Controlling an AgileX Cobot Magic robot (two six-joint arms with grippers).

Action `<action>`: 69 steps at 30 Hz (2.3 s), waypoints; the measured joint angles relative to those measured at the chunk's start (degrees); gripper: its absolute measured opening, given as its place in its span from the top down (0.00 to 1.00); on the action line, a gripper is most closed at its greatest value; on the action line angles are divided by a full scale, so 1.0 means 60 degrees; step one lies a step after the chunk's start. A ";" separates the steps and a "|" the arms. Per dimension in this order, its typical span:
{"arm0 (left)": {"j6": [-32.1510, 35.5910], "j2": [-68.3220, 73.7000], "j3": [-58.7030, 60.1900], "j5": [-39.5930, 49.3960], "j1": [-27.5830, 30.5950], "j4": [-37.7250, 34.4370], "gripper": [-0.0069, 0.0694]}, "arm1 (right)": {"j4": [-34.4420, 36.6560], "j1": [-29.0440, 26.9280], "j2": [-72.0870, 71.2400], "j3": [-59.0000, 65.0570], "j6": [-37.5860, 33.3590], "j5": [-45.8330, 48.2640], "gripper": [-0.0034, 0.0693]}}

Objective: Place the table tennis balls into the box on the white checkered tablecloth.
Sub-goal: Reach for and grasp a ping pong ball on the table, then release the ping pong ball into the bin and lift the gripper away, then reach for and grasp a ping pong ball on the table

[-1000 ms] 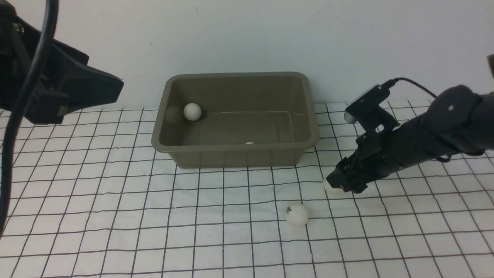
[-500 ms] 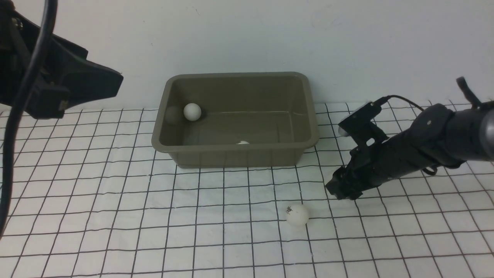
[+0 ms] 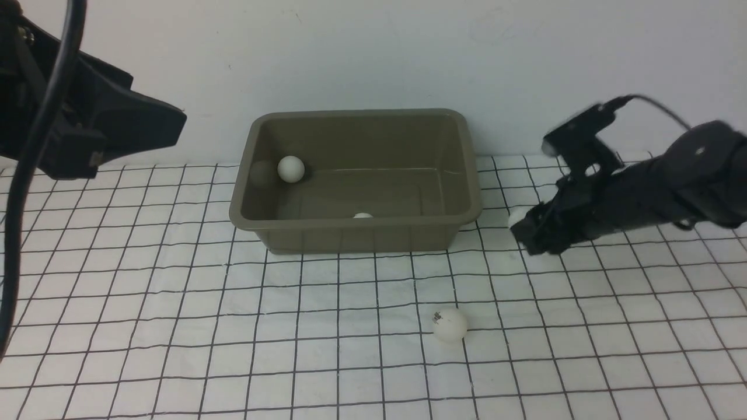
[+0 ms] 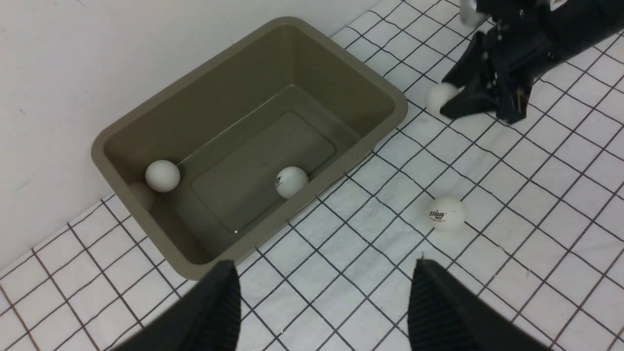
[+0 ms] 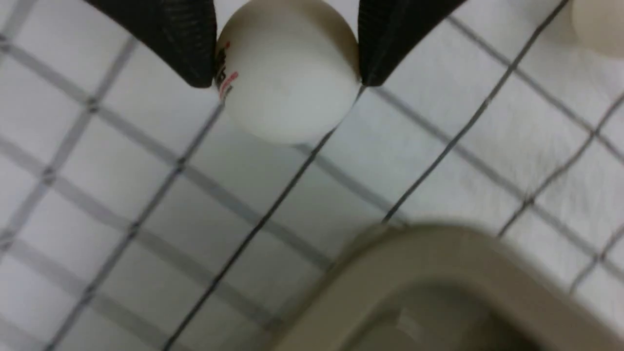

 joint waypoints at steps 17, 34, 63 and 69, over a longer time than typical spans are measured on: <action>0.0000 0.0000 0.0000 0.0000 0.0000 -0.0008 0.37 | 0.2776 0.0871 0.2453 -0.4325 -0.1972 0.2777 0.48; 0.0000 0.0000 0.0000 0.0025 0.0000 -0.0010 0.37 | 0.0245 -0.0744 -0.0253 -0.4642 -0.0421 0.5757 0.27; -0.0113 0.0000 0.0000 0.0040 0.0000 -0.0027 0.37 | 0.1837 0.1926 -0.0987 0.1886 -0.1150 0.1015 0.27; -0.0147 0.0000 0.0000 0.0040 0.0000 -0.0036 0.37 | 0.1932 0.2185 0.0046 0.1582 -0.1069 0.0212 0.27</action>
